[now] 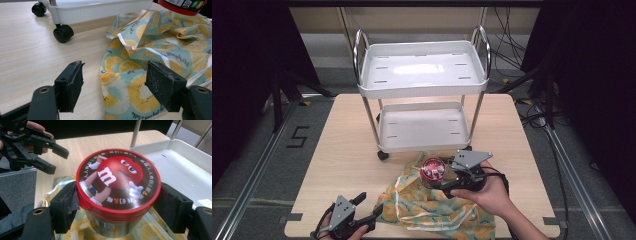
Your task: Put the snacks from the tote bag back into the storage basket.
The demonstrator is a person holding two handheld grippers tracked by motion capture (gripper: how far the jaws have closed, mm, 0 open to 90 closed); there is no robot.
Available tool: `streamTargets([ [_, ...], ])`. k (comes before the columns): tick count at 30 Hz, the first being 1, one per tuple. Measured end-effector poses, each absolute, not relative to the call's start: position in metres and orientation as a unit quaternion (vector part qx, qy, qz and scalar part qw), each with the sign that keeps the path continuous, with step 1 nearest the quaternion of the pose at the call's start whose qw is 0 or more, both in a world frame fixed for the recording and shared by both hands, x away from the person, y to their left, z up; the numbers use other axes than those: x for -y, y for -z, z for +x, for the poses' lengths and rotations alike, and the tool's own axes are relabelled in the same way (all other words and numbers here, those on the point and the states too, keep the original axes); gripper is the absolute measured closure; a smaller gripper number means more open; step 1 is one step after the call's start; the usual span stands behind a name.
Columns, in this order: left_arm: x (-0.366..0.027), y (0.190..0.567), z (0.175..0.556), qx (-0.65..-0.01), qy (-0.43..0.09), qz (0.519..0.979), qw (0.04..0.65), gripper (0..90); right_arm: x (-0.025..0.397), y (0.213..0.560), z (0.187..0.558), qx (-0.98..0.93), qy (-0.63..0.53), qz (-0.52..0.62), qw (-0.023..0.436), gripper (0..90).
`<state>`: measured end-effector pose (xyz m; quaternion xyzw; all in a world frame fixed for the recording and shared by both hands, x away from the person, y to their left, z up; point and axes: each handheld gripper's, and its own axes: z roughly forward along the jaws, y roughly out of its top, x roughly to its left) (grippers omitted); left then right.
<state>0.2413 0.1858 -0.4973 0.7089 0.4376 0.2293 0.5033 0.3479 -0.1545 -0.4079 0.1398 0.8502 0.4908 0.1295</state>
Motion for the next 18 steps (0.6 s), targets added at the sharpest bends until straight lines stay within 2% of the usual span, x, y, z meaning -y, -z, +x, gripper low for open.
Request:
streamTargets([
  [18,-0.1863,0.4973,0.2416,-0.436,-0.23,0.709,0.504,29.6,0.1492,0.4057,0.3524,-0.849,-0.493,0.143,0.122,26.1],
])
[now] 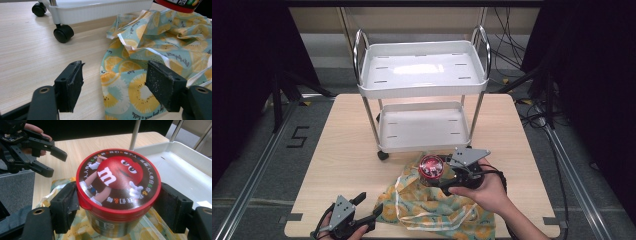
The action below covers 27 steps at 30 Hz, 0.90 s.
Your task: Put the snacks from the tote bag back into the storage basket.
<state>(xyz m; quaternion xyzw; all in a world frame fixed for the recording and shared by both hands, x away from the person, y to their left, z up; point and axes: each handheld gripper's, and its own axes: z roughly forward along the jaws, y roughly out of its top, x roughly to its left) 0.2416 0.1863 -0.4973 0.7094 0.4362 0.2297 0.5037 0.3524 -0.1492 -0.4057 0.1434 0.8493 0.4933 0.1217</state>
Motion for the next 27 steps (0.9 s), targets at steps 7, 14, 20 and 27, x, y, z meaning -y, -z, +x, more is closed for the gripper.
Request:
streamTargets([
  [7,-0.1851,0.4983,0.2425,-0.436,-0.228,0.706,0.509,29.6,0.1477,0.4032,0.3542,-0.848,-0.495,0.142,0.125,26.1],
  [14,-0.1852,0.4981,0.2427,-0.436,-0.227,0.707,0.509,29.6,0.1445,0.4025,0.3568,-0.848,-0.496,0.143,0.12,26.1],
  [20,-0.1861,0.4971,0.2421,-0.436,-0.229,0.708,0.505,29.6,0.1426,0.4018,0.3597,-0.847,-0.498,0.139,0.121,26.2],
  [27,-0.1868,0.4968,0.2424,-0.435,-0.23,0.709,0.505,29.6,0.1423,0.4035,0.3615,-0.846,-0.499,0.147,0.118,26.2],
])
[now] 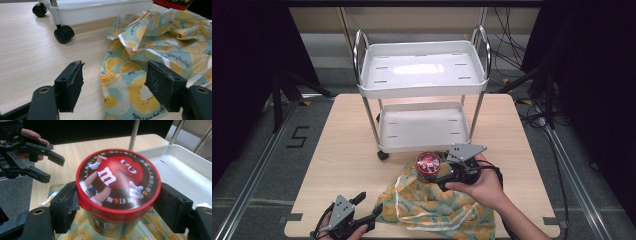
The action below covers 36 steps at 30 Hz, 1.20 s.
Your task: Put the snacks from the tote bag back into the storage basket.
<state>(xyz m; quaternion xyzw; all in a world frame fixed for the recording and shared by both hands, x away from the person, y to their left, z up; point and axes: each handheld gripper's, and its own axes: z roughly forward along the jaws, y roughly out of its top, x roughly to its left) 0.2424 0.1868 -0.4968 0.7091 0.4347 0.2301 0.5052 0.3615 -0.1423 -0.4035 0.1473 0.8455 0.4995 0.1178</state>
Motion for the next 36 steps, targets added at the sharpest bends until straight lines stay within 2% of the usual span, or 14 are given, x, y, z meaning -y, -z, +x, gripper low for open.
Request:
streamTargets([
  [36,-0.187,0.497,0.242,-0.436,-0.228,0.704,0.511,29.6,0.135,0.4,0.373,-0.842,-0.506,0.146,0.116,26.2],
])
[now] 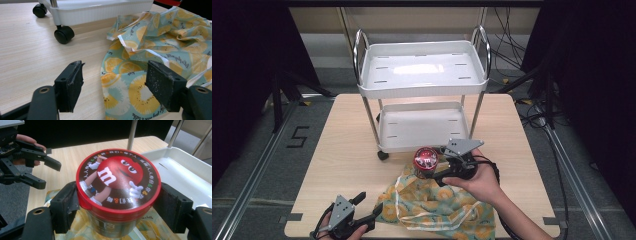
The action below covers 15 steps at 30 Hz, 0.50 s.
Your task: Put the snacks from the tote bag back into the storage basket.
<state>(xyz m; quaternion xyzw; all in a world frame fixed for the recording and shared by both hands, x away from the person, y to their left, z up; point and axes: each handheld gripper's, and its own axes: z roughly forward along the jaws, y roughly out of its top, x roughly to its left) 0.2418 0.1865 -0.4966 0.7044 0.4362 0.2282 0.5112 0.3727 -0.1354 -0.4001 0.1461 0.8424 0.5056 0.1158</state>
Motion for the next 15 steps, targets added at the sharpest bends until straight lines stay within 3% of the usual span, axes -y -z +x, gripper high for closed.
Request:
streamTargets([
  [15,-0.1866,0.4964,0.242,-0.436,-0.23,0.704,0.511,29.6,0.133,0.3999,0.3765,-0.839,-0.51,0.155,0.114,26.1],
])
